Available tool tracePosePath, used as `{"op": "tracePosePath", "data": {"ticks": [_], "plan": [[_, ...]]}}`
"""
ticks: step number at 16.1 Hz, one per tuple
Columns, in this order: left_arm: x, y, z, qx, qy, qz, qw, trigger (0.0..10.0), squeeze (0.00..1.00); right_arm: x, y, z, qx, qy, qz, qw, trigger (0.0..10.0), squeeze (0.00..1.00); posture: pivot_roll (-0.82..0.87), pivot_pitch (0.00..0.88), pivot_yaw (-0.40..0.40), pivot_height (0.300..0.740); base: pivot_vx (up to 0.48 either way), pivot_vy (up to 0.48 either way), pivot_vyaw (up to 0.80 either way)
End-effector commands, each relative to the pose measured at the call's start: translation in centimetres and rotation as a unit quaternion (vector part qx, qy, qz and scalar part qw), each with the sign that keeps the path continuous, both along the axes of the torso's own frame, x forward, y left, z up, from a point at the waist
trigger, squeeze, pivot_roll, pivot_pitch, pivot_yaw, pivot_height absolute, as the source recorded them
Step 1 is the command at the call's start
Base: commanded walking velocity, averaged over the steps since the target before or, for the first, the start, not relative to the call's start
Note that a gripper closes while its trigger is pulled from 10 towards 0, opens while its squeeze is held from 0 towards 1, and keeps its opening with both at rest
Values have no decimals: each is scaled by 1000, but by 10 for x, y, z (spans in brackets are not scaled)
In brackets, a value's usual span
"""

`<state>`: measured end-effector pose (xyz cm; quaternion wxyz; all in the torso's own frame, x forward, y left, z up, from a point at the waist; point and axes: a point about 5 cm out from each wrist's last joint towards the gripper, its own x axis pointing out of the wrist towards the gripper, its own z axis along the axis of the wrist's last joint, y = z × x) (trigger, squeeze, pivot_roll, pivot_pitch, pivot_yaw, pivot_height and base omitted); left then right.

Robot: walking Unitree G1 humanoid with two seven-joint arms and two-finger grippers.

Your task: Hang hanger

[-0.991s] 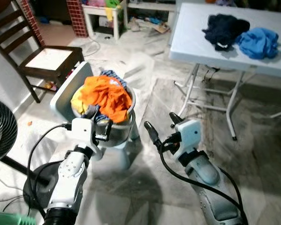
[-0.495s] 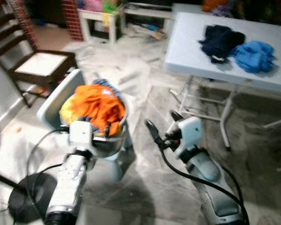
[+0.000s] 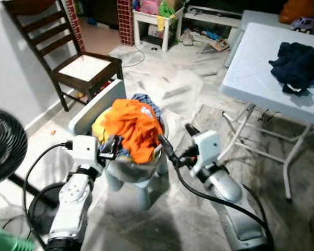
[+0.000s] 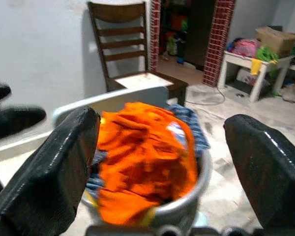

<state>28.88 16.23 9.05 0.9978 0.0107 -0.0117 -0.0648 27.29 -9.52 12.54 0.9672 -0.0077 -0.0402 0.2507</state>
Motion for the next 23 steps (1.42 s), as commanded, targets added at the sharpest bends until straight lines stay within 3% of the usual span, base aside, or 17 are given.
{"op": "tracePosePath", "data": {"ticks": [1,10,14,17,21,23], "plan": [[1,-10,2,-1,-1,-18,1000,10000,0,1,-10,1,-2,-2,-22,1000,10000,0,-11,85,-34,740,364,0,0],[-2,-6,1,6,3,-13,1000,10000,0,0,-8,-3,-1,8,-26,1000,10000,0,-4,101,-33,740,347,0,0],[-2,2,-4,21,18,20,999,10000,0,1,-8,-5,-8,10,-26,1000,10000,0,-1,106,-31,740,65,0,0],[1,11,-9,44,37,53,997,10000,0,2,-12,-7,-14,13,-35,999,10000,0,-14,113,-29,740,0,0,0],[5,6,-19,25,67,56,996,10000,0,0,-10,-8,-17,17,-30,999,10000,0,-14,118,-35,740,0,0,0],[13,8,-31,27,109,85,990,10000,0,-3,-10,-7,-24,16,-26,999,10000,0,-38,140,-48,740,0,0,0]]}}
